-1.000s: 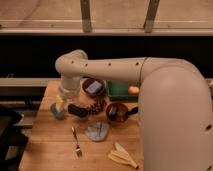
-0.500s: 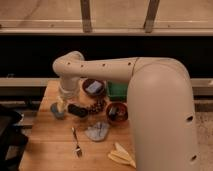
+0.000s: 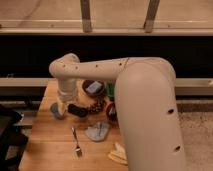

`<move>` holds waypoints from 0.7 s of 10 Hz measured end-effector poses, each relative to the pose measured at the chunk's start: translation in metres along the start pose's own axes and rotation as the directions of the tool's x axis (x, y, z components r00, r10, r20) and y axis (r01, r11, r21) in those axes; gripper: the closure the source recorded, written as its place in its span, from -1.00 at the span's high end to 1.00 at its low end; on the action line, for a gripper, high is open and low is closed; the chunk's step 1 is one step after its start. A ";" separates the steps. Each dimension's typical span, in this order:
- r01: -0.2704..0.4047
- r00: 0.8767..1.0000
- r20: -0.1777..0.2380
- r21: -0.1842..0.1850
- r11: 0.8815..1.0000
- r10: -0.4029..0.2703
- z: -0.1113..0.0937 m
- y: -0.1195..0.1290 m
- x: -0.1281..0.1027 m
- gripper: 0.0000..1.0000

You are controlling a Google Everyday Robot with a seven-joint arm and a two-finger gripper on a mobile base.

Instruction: Place eraser in plastic cup

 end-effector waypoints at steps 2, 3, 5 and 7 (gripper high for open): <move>-0.010 0.999 -0.030 0.029 1.000 0.011 0.007 -0.002 0.000 0.34; -0.007 0.999 -0.043 0.043 0.999 0.009 0.010 0.000 -0.001 0.31; -0.001 0.999 -0.049 0.077 0.997 0.005 0.014 0.001 -0.002 -0.04; 0.002 0.999 -0.054 0.097 0.995 0.004 0.016 0.002 -0.002 -0.44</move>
